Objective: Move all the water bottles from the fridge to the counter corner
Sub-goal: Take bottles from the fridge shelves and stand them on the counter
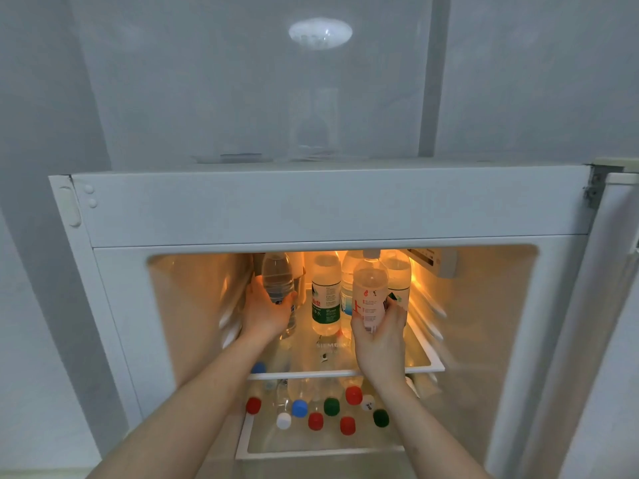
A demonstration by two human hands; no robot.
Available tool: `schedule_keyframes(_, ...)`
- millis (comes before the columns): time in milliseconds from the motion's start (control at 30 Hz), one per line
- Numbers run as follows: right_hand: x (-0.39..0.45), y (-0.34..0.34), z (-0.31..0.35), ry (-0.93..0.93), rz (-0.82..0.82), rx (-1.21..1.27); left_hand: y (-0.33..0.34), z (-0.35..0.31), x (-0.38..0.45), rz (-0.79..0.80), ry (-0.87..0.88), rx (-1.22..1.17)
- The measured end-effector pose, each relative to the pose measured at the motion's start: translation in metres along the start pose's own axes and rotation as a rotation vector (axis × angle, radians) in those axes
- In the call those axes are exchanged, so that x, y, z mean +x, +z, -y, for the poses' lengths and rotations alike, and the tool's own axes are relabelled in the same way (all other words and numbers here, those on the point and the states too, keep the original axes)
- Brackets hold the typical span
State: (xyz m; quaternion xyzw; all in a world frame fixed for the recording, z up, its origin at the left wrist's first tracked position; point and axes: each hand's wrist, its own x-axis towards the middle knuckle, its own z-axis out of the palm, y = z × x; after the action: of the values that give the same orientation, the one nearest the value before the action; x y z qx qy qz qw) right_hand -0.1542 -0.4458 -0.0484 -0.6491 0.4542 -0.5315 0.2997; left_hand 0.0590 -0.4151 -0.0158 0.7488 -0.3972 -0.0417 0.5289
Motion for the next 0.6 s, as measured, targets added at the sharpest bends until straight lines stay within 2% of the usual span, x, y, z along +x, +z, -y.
schedule_keyframes(267, -0.002, 0.002, -0.006, 0.024, 0.024, 0.053, -0.002, -0.001, -0.018, 0.007, 0.074, 0.052)
schedule_keyframes(600, -0.006, 0.000, -0.005, 0.005, 0.039, 0.078, -0.010, -0.002, -0.051, -0.005, 0.265, 0.130)
